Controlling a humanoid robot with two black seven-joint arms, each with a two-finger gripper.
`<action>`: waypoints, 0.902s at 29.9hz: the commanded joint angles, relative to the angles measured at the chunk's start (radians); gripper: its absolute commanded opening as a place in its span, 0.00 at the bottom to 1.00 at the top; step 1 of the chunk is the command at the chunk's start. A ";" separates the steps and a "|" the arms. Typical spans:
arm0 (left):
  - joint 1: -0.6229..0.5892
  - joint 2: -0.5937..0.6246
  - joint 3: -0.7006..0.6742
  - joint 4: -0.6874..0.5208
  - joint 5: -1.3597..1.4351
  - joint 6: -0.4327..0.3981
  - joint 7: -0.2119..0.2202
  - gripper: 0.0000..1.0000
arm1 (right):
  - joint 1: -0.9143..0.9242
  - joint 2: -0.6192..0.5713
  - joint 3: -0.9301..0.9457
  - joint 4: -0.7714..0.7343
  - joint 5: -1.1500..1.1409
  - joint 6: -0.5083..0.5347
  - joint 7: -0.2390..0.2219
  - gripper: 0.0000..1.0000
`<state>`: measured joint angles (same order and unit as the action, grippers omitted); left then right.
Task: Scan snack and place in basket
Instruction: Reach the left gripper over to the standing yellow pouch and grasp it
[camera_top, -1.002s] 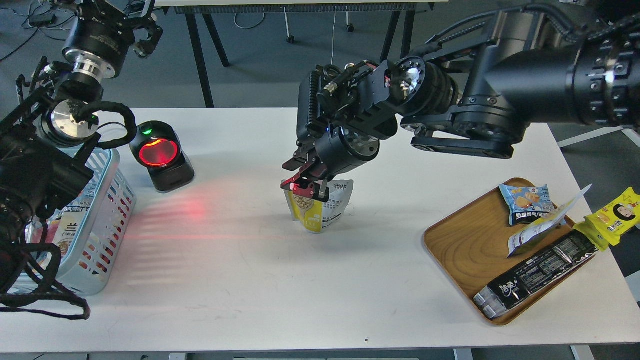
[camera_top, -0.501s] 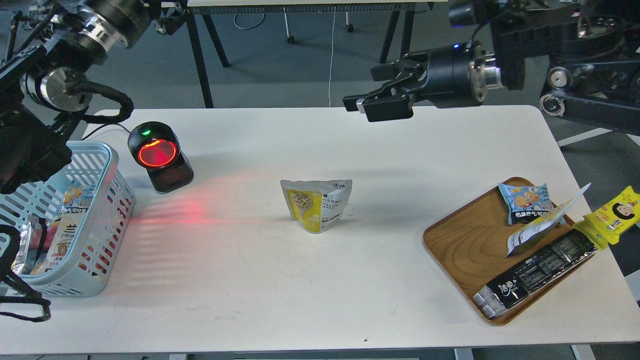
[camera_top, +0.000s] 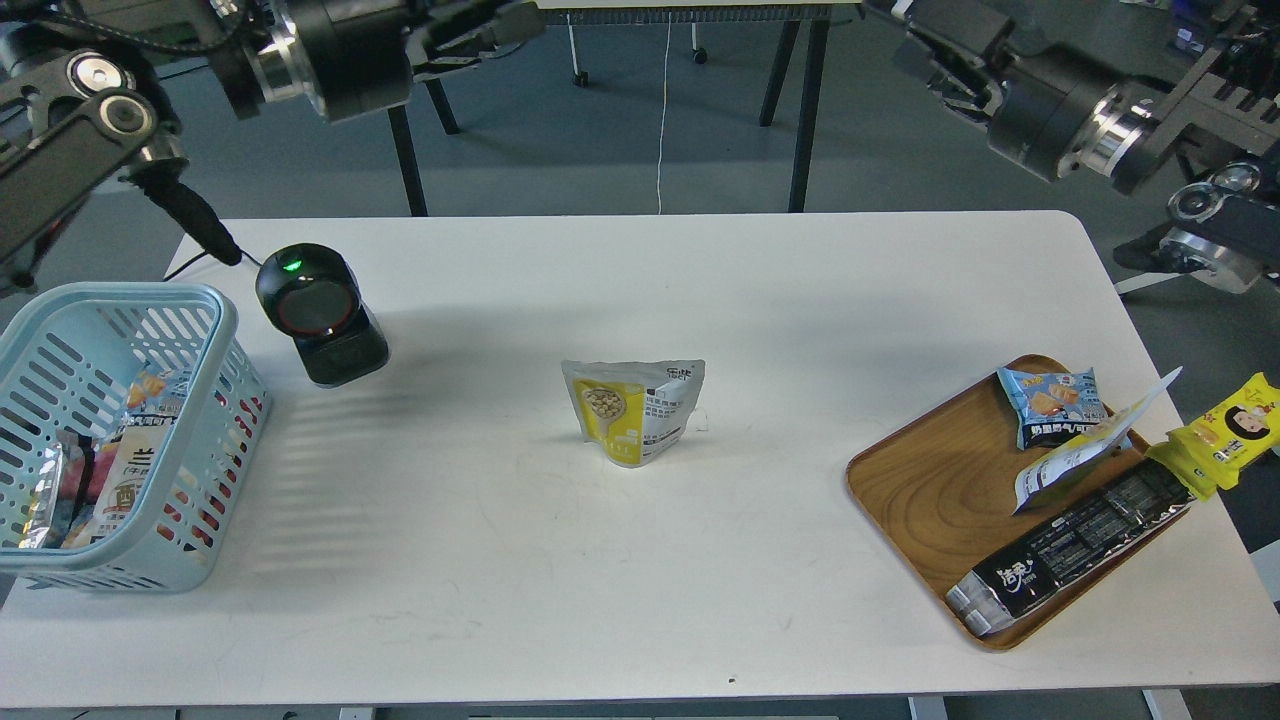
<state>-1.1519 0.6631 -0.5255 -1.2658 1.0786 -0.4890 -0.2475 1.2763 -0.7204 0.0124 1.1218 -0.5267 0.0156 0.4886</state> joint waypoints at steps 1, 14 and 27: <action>0.007 -0.007 0.002 -0.127 0.206 0.000 -0.001 0.99 | -0.067 0.001 0.063 -0.020 0.242 0.001 0.000 0.96; 0.035 -0.177 0.203 -0.184 0.938 0.000 -0.009 0.99 | -0.254 0.218 0.308 -0.488 0.803 0.294 0.000 0.96; 0.057 -0.177 0.297 -0.167 1.103 0.000 0.002 0.91 | -0.354 0.320 0.408 -0.542 0.803 0.336 0.000 0.97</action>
<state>-1.1078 0.4862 -0.2348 -1.4467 2.1732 -0.4886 -0.2487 0.9241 -0.4128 0.4198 0.5773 0.2762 0.3511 0.4889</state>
